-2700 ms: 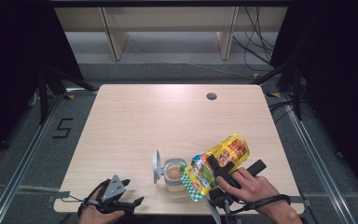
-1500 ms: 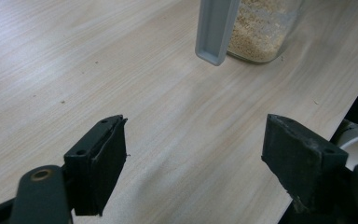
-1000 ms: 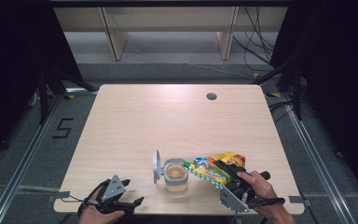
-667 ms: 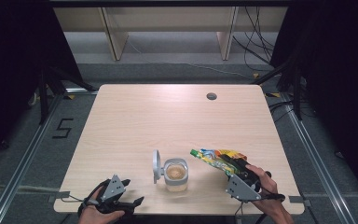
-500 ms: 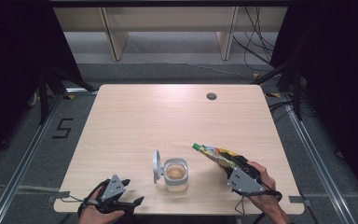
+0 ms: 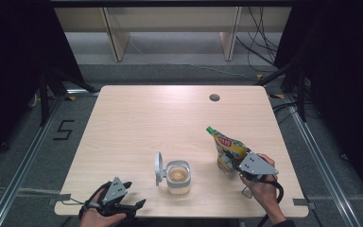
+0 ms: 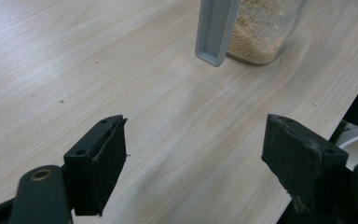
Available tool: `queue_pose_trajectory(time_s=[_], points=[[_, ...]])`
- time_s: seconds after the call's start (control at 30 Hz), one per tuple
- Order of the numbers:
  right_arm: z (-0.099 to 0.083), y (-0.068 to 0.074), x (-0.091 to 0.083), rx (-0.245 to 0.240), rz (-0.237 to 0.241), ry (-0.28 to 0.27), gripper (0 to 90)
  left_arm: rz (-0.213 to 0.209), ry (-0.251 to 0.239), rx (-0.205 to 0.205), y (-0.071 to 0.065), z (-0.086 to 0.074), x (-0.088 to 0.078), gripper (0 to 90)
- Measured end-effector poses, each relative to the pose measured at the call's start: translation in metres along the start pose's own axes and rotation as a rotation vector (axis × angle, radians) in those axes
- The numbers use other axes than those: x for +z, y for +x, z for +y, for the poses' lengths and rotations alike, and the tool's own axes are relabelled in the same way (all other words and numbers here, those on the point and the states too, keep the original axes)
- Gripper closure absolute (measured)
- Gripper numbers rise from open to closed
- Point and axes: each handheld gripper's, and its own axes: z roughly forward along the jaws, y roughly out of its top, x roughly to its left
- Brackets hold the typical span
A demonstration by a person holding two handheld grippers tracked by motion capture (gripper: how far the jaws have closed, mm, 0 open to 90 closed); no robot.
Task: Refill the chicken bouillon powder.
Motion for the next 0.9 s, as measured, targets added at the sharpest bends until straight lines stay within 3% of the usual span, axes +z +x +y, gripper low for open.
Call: queue_pose_trajectory(time_s=[0.1,0.13,0.23,0.27,0.4,0.43,0.47,0.5,0.53,0.57,0.6,0.63,0.67,0.73,0.8,0.83,0.87,0.9], points=[[-0.007,-0.006,0.005,0.046,-0.005,-0.006,75.9,0.001,-0.005,-0.002,-0.001,0.000,0.000,21.2],[-0.010,-0.008,0.007,0.057,-0.007,-0.009,75.9,-0.004,0.008,-0.035,-0.002,-0.001,-0.001,21.2],[-0.016,-0.011,0.009,0.087,-0.020,-0.015,75.9,-0.006,-0.006,-0.036,-0.002,0.000,-0.001,21.2],[-0.017,-0.011,0.008,0.092,-0.026,-0.014,75.6,-0.001,0.000,0.004,0.000,0.000,-0.002,21.1],[-0.018,-0.009,0.008,0.100,-0.029,-0.018,72.8,-0.001,-0.002,0.013,0.000,0.000,-0.002,21.2],[-0.017,-0.008,0.007,0.099,-0.024,-0.008,71.5,0.003,0.002,-0.007,-0.001,-0.001,-0.002,21.2],[-0.018,-0.010,0.007,0.072,-0.037,-0.017,71.1,0.004,0.001,-0.006,-0.001,-0.001,-0.002,21.1],[-0.018,-0.007,0.006,0.105,-0.036,-0.007,70.8,0.003,-0.002,-0.010,-0.002,-0.001,-0.002,21.1],[-0.018,-0.006,0.005,0.113,-0.033,0.001,70.7,0.001,-0.011,0.025,0.001,0.000,-0.002,21.1],[-0.019,-0.007,0.003,0.127,-0.036,-0.001,70.6,0.000,-0.007,-0.025,-0.002,-0.001,-0.002,21.1],[-0.019,-0.007,0.002,0.127,-0.042,-0.014,70.0,-0.003,-0.006,-0.025,-0.002,-0.001,-0.002,21.1],[-0.019,-0.006,0.000,0.130,-0.040,-0.008,69.0,0.005,0.001,0.001,-0.001,0.000,-0.003,21.2],[-0.019,-0.006,-0.002,0.114,-0.042,-0.010,68.0,0.005,0.001,-0.008,-0.001,0.000,-0.003,21.2],[-0.018,-0.006,-0.006,0.124,-0.050,-0.005,66.4,0.003,-0.007,0.031,0.001,0.000,-0.002,21.1],[-0.017,-0.005,-0.007,0.126,-0.051,-0.004,64.7,-0.001,-0.006,-0.024,-0.002,-0.001,-0.002,21.2],[-0.017,-0.005,-0.008,0.127,-0.054,-0.009,62.6,0.000,-0.008,-0.026,-0.002,-0.001,-0.002,21.1],[-0.015,-0.004,-0.008,0.146,-0.078,-0.012,54.1,0.002,-0.009,-0.007,-0.001,-0.001,-0.002,21.2],[-0.015,-0.004,-0.008,0.146,-0.078,-0.012,54.1,0.004,0.002,-0.010,-0.001,0.000,-0.003,21.2]])
